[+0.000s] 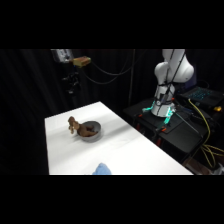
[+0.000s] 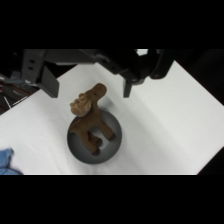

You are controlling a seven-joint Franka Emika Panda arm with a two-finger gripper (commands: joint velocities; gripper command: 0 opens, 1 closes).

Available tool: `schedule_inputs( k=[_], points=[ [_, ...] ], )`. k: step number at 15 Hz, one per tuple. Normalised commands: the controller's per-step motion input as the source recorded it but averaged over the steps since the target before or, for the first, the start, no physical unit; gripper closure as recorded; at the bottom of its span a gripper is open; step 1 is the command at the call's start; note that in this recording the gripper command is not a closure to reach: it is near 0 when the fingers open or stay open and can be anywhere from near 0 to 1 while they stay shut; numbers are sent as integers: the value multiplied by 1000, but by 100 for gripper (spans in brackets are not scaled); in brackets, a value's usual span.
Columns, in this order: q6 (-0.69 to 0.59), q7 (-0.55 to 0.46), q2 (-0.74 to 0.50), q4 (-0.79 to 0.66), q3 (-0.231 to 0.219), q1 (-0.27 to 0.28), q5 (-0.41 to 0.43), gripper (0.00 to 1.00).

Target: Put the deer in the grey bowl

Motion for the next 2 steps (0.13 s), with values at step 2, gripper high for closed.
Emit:
schedule_inputs(
  k=[2],
  points=[
    [-260,-130,-59,173,6,-54,115,0]
  ],
)
